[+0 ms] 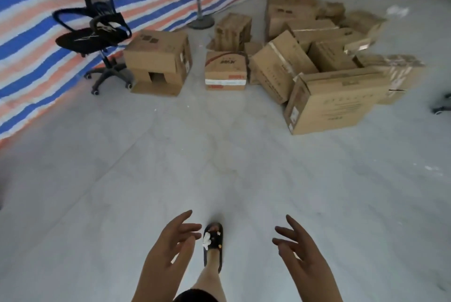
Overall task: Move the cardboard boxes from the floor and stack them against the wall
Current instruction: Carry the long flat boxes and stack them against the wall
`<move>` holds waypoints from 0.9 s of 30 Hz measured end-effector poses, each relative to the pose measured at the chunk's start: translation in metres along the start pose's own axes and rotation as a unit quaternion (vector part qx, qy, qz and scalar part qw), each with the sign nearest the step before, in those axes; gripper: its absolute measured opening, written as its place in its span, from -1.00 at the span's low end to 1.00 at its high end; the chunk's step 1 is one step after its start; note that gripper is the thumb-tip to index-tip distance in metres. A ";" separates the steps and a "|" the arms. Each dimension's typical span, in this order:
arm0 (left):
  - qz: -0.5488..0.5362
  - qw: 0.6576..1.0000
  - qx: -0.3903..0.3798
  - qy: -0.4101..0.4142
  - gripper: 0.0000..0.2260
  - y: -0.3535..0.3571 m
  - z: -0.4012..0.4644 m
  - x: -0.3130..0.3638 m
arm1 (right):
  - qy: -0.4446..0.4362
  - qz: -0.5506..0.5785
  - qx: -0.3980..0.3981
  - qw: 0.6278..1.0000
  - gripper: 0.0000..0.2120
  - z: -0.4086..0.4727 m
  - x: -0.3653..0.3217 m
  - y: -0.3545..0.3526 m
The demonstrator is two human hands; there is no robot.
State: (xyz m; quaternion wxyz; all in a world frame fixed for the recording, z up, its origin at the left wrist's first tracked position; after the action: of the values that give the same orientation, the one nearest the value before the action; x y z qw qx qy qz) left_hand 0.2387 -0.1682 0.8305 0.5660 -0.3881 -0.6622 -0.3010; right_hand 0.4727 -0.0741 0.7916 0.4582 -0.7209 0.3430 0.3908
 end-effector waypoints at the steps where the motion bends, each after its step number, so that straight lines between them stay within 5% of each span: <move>1: -0.002 1.000 -0.016 0.004 -0.60 0.006 0.026 0.006 | 0.004 0.005 0.013 1.000 -0.52 0.019 -0.005 -0.002; 8: 0.012 0.995 -0.102 0.005 -0.65 0.041 0.199 0.052 | 0.007 0.024 0.085 0.996 -0.53 0.145 -0.063 -0.016; 15: 0.040 0.982 -0.184 -0.020 -0.43 0.132 0.317 0.058 | 0.078 0.041 0.154 0.984 -0.48 0.237 -0.053 -0.070; 27: 0.019 0.981 -0.191 -0.022 -0.67 0.346 0.491 0.096 | 0.097 0.033 0.196 0.975 -0.57 0.452 -0.052 -0.249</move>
State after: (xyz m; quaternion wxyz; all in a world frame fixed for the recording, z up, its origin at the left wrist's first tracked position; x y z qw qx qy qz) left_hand 0.2756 0.4391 0.8234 0.4721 -0.5080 -0.5973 -0.4028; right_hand 0.5488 0.4388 0.8105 0.5421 -0.6400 0.4793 0.2584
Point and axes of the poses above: each hand's wrist, its own z-axis towards the middle knuckle, its own y-axis out of the palm, x = y × z, the point moved 6 cm from there along z, towards the middle knuckle, and after that the axes turned 12 degrees about -z, right-handed, at the moved point
